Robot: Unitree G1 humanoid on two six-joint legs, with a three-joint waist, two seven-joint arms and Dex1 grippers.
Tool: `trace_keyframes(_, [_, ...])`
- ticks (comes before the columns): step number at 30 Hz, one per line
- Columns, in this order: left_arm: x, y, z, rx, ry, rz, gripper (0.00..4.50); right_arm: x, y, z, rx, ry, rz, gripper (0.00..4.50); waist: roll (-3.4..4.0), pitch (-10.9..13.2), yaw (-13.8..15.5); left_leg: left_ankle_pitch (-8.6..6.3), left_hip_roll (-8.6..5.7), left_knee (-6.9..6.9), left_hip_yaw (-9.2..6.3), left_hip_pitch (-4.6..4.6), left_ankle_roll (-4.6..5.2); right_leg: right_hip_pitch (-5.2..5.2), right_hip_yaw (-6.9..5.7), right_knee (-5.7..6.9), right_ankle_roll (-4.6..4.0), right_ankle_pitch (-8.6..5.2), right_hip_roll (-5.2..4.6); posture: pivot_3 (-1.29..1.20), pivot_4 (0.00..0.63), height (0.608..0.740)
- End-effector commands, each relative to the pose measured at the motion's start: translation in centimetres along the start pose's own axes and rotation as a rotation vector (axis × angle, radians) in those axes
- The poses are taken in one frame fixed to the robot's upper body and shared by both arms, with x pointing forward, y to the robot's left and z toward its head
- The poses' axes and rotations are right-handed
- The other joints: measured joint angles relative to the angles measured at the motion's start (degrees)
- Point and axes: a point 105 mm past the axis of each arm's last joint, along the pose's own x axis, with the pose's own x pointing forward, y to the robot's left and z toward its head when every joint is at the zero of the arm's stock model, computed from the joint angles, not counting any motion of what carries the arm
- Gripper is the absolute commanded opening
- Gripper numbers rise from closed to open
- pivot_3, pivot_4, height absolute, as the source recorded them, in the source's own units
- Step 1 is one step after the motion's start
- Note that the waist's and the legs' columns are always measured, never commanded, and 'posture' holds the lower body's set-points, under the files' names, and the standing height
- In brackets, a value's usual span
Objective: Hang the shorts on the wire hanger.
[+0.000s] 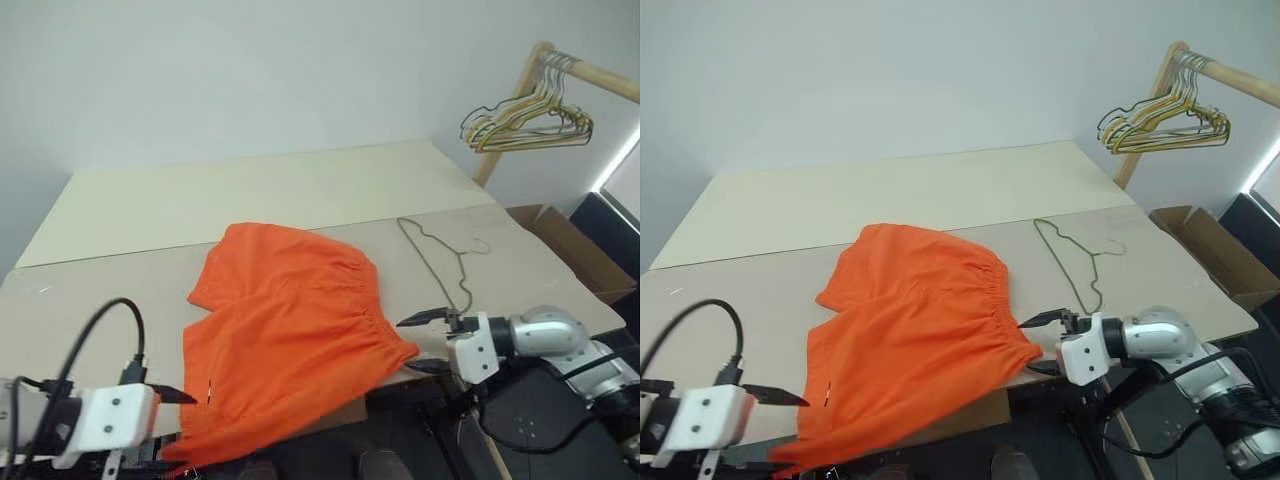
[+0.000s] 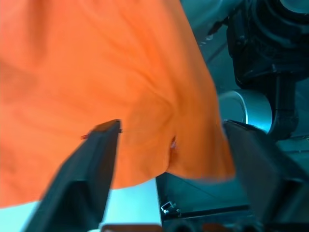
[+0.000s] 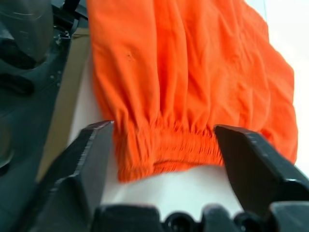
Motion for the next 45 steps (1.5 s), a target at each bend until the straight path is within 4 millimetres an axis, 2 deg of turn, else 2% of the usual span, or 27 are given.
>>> trace_keyframes(1, [-2.2, 2.2, 1.6, 0.000, -0.095, 0.124, 4.45, -2.6, -1.9, 0.6, 0.114, 0.031, -0.099, 4.50, -0.01, 0.0, 0.5, 0.00, 0.00, 0.00, 0.02, 0.00, 0.00, 0.00, 0.02, 0.02, 0.02, -0.04, 0.00, -0.08, 0.000, 0.740])
trace_keyframes(5, [-3.0, 7.5, 5.7, -0.088, -0.402, 0.373, 4.45, -4.6, -4.5, -2.1, 0.455, 0.152, -0.332, 4.50, -0.16, -0.1, 1.1, -0.01, 0.04, 0.06, 0.02, 0.08, 0.00, 0.06, 0.04, 0.06, 0.30, -0.20, 0.06, -0.08, 0.000, 0.740])
trace_keyframes(9, [-1.8, 10.1, 8.7, -0.155, -0.593, 0.425, 4.45, -5.3, -6.7, -5.9, 0.684, 0.291, -0.531, 4.50, -0.40, -0.2, 0.9, -0.09, 0.08, 0.06, 0.01, 0.12, -0.10, 0.08, 0.13, 0.06, 0.01, -0.01, 0.17, -0.09, 0.000, 0.740])
trace_keyframes(10, [-1.6, 10.3, 9.0, -0.163, -0.609, 0.423, 4.45, -5.3, -6.9, -6.3, 0.710, 0.311, -0.545, 4.50, -0.40, -0.2, 0.8, -0.14, 0.12, 0.06, 0.01, 0.07, -0.18, 0.04, 0.16, 0.07, 0.00, 0.00, 0.23, -0.09, 0.000, 0.740])
trace_keyframes(14, [-0.1, 10.8, 10.1, -0.179, -0.659, 0.396, 4.45, -6.0, -7.7, -11.2, 0.927, 0.585, -0.713, 4.50, -0.38, -0.2, 0.0, -0.25, 0.14, 0.07, 0.01, -0.06, -0.26, -0.15, 0.23, 0.13, -0.02, -0.02, 0.26, -0.10, 0.000, 0.740])
trace_keyframes(18, [0.6, 10.8, 10.5, -0.180, -0.677, 0.370, 4.45, -6.7, -8.0, -13.7, 1.067, 0.706, -0.818, 4.50, -0.38, -0.2, -0.1, -0.27, 0.11, 0.08, 0.07, 0.00, -0.29, -0.10, 0.30, 0.12, -0.04, 0.00, 0.26, -0.08, 0.000, 0.740])
trace_keyframes(23, [1.0, 10.7, 10.8, -0.186, -0.701, 0.344, 4.45, -6.0, -6.1, -15.2, 1.237, 0.748, -0.738, 4.50, -0.36, -0.2, 0.0, -0.27, 0.11, 0.08, 0.07, -0.03, -0.29, -0.10, 0.29, 0.08, -0.03, 0.00, 0.29, -0.07, 0.000, 0.740])
trace_keyframes(29, [1.4, 10.7, 10.7, -0.170, -0.690, 0.323, 4.45, -5.0, -5.3, -16.0, 1.340, 0.733, -0.697, 4.50, -0.35, -0.3, -0.8, -0.27, 0.13, 0.08, 0.06, 0.02, -0.29, -0.07, 0.29, 0.12, -0.02, 0.00, 0.31, -0.07, 0.000, 0.740])
trace_keyframes(32, [1.4, 10.9, 10.6, -0.165, -0.684, 0.323, 4.50, -4.7, -4.7, -16.4, 1.420, 0.725, -0.694, 3.90, -0.35, -0.3, -1.4, -0.27, 0.16, 0.08, 0.02, 0.02, -0.29, -0.05, 0.29, 0.10, -0.02, 0.00, 0.37, -0.07, 0.000, 0.740])
trace_keyframes(34, [1.4, 10.9, 10.6, -0.162, -0.683, 0.322, 4.50, -4.6, -4.5, -16.5, 1.468, 0.706, -0.703, 3.32, -0.43, -0.3, -1.5, -0.27, 0.18, 0.08, 0.01, 0.02, -0.29, -0.03, 0.29, 0.09, -0.03, 0.00, 0.39, -0.07, 0.000, 0.740])
trace_keyframes(35, [1.4, 10.9, 10.6, -0.163, -0.682, 0.322, 4.50, -4.6, -4.5, -16.5, 1.491, 0.690, -0.709, 2.88, -0.44, -0.3, -1.5, -0.27, 0.18, 0.08, 0.00, 0.03, -0.29, 0.00, 0.29, 0.07, -0.02, 0.00, 0.39, -0.08, 0.000, 0.740])
trace_keyframes(38, [1.3, 10.9, 10.4, -0.173, -0.684, 0.323, 4.50, -4.6, -4.8, -16.3, 1.528, 0.660, -0.720, 1.98, -0.46, -0.3, -1.4, -0.27, 0.18, 0.09, 0.00, 0.02, -0.29, 0.00, 0.28, 0.06, -0.02, 0.01, 0.38, -0.08, 0.000, 0.740])
trace_keyframes(43, [0.9, 11.0, 10.0, -0.176, -0.662, 0.342, 4.50, -4.4, -5.5, -16.1, 1.495, 0.642, -0.742, 0.17, -0.46, -0.3, -1.6, -0.28, 0.25, 0.08, 0.00, 0.02, -0.29, -0.02, 0.28, 0.06, -0.02, 0.00, 0.44, -0.07, 0.000, 0.740])
trace_keyframes(45, [0.7, 11.1, 10.0, -0.176, -0.659, 0.351, 4.50, -4.3, -6.0, -15.9, 1.429, 0.650, -0.744, 0.01, -0.45, -0.3, -1.6, -0.28, 0.27, 0.08, -0.01, 0.02, -0.28, -0.03, 0.29, 0.07, -0.02, 0.00, 0.47, -0.06, 0.000, 0.740])
